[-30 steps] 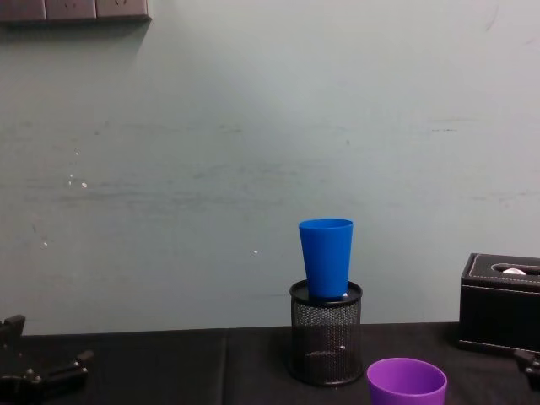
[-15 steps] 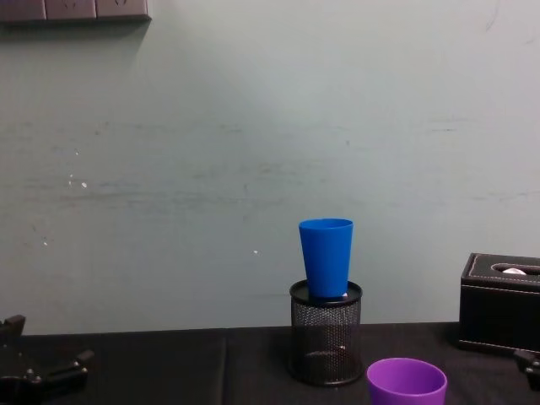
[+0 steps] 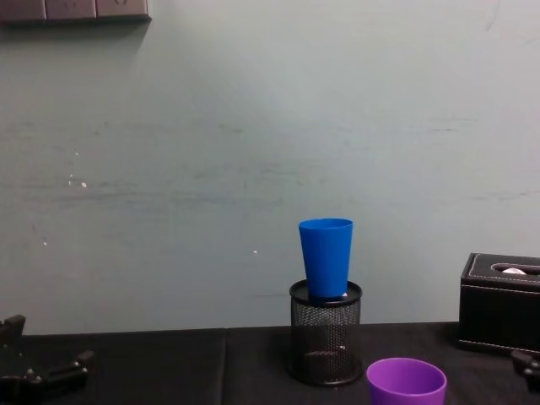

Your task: Pick up one cup with a gripper and tap it against the other cup.

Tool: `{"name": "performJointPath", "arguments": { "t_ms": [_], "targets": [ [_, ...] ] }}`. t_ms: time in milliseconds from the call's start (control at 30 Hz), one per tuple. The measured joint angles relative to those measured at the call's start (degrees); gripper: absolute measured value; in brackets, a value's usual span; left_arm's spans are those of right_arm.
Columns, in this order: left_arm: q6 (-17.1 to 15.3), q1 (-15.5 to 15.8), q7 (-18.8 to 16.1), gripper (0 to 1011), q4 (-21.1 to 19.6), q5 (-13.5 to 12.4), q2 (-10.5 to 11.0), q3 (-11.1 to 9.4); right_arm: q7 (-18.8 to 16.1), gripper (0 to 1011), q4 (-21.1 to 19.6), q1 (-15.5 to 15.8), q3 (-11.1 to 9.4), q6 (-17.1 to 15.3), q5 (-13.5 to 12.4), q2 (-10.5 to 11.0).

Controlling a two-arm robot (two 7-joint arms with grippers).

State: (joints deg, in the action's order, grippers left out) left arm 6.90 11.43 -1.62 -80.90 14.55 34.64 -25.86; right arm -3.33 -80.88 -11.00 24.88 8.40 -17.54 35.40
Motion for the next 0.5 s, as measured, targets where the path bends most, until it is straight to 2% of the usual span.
{"name": "performJointPath", "arguments": {
  "t_ms": [33,67,133,167,267,300,367,500],
  "targets": [
    [0.0,0.0,0.0,1011,0.0,0.0,0.0,0.0,-1.4,1000,0.1,0.1,-0.2,0.3,-0.8,0.2],
    [0.0,0.0,0.0,1012,0.0,0.0,0.0,0.0,-4.8,1002,0.3,0.1,-0.3,0.8,-2.6,0.6],
    [0.0,0.0,0.0,1011,0.0,0.0,0.0,0.0,-8.5,1002,0.5,-0.1,-0.3,1.0,-4.5,1.0],
    [0.0,0.0,0.0,1011,0.0,0.0,0.0,0.0,-12.8,1002,0.8,-0.3,-0.2,1.0,-6.6,1.5],
    [0.0,0.0,0.0,1011,0.0,0.0,0.0,0.0,-18.4,1002,1.4,-0.8,0.2,0.6,-8.9,2.2],
    [0.0,0.0,0.0,1011,0.0,0.0,0.0,0.0,-21.6,1002,1.9,-1.1,0.5,0.3,-10.1,2.5],
    [0.0,0.0,0.0,1011,0.0,0.0,0.0,0.0,-25.9,1002,2.7,-1.5,1.1,-0.4,-11.1,2.9],
    [0.0,0.0,0.0,1012,0.0,0.0,0.0,0.0,-30.5,1002,3.3,-2.1,1.9,-1.1,-12.0,3.3]
  ]
}}
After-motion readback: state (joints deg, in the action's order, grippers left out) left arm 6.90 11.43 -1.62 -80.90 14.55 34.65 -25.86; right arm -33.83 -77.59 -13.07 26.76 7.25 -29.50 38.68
